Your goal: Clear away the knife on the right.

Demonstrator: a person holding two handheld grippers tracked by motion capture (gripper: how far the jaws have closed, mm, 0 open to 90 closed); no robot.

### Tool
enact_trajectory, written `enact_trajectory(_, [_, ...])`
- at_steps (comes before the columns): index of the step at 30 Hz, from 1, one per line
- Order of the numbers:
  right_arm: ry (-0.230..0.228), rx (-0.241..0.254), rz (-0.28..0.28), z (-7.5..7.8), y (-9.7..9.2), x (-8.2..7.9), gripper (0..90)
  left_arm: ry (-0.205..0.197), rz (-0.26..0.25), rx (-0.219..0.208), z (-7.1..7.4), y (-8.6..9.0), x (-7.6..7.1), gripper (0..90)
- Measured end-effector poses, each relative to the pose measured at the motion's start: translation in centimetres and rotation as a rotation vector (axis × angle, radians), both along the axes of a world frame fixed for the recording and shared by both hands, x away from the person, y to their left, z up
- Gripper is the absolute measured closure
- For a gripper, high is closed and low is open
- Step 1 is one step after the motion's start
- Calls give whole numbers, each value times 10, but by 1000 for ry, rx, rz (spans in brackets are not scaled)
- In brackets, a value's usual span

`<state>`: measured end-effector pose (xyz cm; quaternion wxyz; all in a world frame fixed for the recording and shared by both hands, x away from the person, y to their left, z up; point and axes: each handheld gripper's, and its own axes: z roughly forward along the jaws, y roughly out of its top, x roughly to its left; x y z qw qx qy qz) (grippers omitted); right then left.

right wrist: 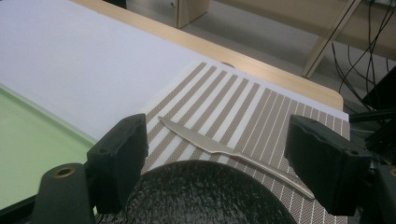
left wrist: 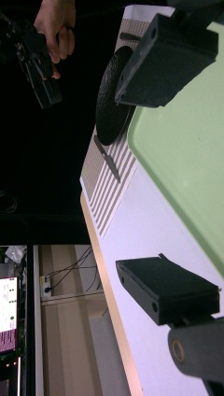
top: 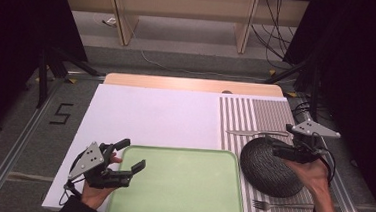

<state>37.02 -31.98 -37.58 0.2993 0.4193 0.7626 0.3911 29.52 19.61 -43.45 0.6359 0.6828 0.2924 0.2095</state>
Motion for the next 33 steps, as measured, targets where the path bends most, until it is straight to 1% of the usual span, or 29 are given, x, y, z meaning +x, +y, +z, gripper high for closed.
enact_trajectory(1, [16,-17,9,0,1,5,223,0,-1,2,0,0,0,162])
enact_trajectory(4, [37,-36,7,1,2,12,222,-1,-3,3,0,0,0,162])
enact_trajectory(6, [38,-44,8,1,2,14,222,-1,-4,3,0,0,0,162])
enact_trajectory(7, [61,-70,6,1,2,20,222,-1,-5,4,0,0,0,162])
enact_trajectory(8, [72,-80,3,0,1,24,222,-1,-5,5,0,0,0,163])
enact_trajectory(11, [93,-87,2,-1,0,31,222,0,-6,8,0,-1,0,162])
enact_trajectory(12, [111,-95,0,-2,0,35,222,0,-6,8,0,-1,0,162])
enact_trajectory(13, [140,-123,-5,-5,-1,43,222,0,-7,3,0,-1,0,163])
enact_trajectory(14, [140,-123,-5,-5,-1,43,222,0,-7,3,0,-1,0,162])
enact_trajectory(16, [190,-159,-8,-7,-1,53,222,2,-6,-3,0,-1,0,163])
enact_trajectory(17, [198,-164,-11,-8,-1,57,224,3,-7,-3,0,0,0,162])
enact_trajectory(20, [253,-193,-12,-12,-2,72,226,3,-8,-4,0,0,0,163])
enact_trajectory(22, [274,-216,-13,-13,-3,78,224,4,-9,-4,0,0,0,163])
enact_trajectory(24, [293,-222,-3,-14,-3,83,223,7,-12,-6,0,0,0,163])
enact_trajectory(25, [309,-232,0,-14,-3,89,223,6,-10,-10,0,0,0,163])
enact_trajectory(27, [327,-260,-4,-16,-3,94,224,5,-10,-10,0,0,0,162])
enact_trajectory(28, [327,-260,-4,-16,-3,94,224,4,-11,-10,0,0,0,162])
enact_trajectory(29, [350,-281,-6,-18,-3,99,228,4,-12,-10,0,0,0,163])
enact_trajectory(30, [350,-281,-6,-18,-3,99,228,3,-14,-12,0,0,0,163])
enact_trajectory(31, [364,-294,-10,-19,-3,102,231,3,-16,-13,0,0,0,163])
enact_trajectory(32, [364,-294,-10,-19,-3,102,231,3,-16,-14,0,0,0,163])
enact_trajectory(33, [376,-300,-7,-20,-3,104,231,4,-17,-14,0,0,0,163])
